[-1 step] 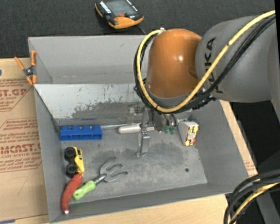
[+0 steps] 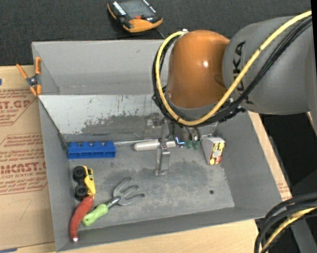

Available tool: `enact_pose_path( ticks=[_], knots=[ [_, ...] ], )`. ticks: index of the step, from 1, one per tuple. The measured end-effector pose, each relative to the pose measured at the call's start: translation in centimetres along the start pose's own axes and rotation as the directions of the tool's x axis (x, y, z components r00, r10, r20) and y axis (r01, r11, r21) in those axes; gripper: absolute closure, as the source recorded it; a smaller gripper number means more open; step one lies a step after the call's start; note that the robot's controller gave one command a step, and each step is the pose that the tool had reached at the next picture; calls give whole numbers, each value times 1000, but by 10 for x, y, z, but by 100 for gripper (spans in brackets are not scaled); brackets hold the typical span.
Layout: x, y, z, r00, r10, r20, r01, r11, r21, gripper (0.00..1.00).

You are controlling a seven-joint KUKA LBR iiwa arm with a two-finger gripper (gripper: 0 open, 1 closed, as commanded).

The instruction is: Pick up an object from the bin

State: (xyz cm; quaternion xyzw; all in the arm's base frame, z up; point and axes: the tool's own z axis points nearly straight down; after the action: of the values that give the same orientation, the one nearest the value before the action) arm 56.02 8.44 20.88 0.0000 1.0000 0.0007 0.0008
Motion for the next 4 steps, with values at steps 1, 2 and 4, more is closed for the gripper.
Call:
enact_pose_path(
  ticks=[1,2,4],
  knots=[
    [50,69,126,989,-149,1,149,989,-1,0],
    [52,76,73,981,-191,11,191,982,1,0],
    [72,61,137,951,-307,29,307,952,0,0]
  ],
)
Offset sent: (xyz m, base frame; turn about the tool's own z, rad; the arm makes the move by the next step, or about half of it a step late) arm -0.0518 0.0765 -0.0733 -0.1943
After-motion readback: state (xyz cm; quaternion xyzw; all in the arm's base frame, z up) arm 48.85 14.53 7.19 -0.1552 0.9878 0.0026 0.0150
